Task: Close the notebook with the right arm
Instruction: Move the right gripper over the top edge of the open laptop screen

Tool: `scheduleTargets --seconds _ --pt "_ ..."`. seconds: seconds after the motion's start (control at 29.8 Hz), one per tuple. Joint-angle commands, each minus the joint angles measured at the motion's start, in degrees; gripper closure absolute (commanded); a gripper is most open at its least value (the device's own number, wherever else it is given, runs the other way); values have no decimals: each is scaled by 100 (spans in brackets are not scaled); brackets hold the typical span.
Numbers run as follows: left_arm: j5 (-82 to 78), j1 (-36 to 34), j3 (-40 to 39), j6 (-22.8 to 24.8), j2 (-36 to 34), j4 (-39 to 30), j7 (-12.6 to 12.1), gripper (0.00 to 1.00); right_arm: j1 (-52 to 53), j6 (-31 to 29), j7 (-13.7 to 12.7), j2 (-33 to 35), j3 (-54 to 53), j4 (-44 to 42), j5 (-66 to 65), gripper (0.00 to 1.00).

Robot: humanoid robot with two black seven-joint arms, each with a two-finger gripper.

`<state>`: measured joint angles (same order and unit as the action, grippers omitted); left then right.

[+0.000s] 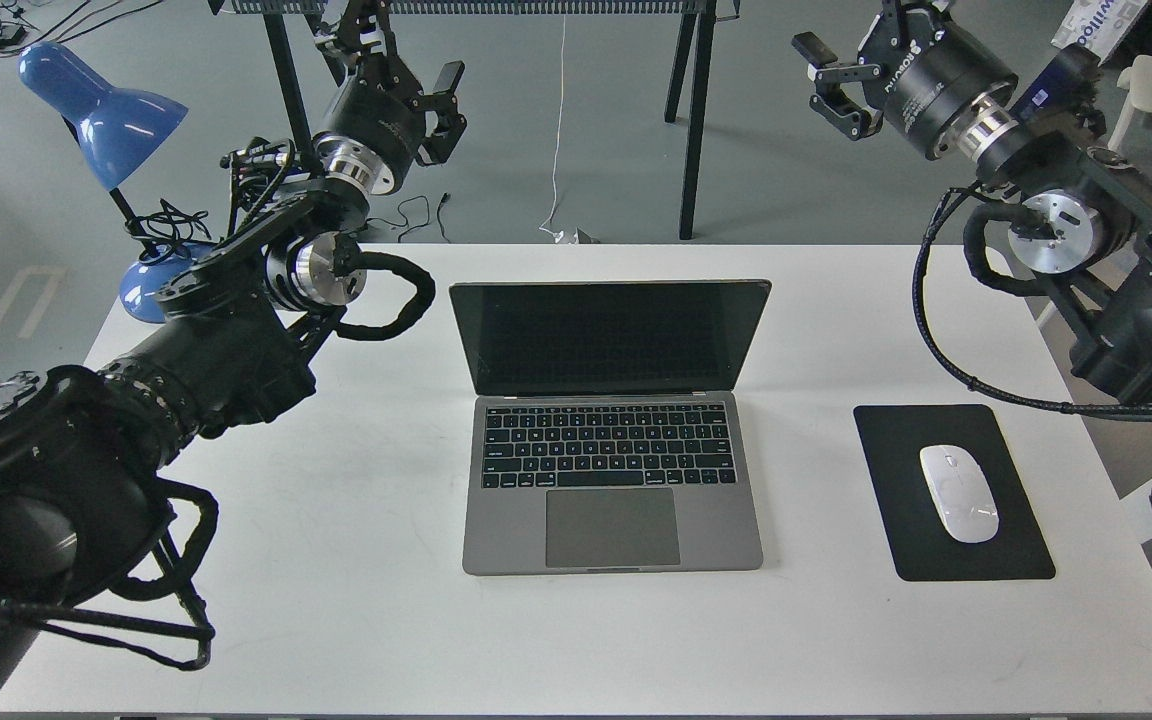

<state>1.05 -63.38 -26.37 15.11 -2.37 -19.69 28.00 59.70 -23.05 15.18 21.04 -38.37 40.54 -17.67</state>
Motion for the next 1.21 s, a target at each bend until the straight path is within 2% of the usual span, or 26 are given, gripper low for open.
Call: scheduleTargets --seconds 0.0,0.4,0.5,0.8,1.17 --pt "0 1 0 -60 9 0 0 0 -37 2 -6 -4 -3 6 0 0" --pt "0 1 0 -25 0 9 0 0 -108 29 -32 -13 146 6 -26 0" --pt "0 1 0 -17 0 9 0 0 -11 195 -59 -30 444 -37 -61 0" --pt "0 1 0 -17 0 0 0 0 876 635 -85 -460 2359 -327 -114 0" --pt "9 1 0 -17 -9 0 0 0 1632 679 -111 -1418 4416 -1276 -123 0"
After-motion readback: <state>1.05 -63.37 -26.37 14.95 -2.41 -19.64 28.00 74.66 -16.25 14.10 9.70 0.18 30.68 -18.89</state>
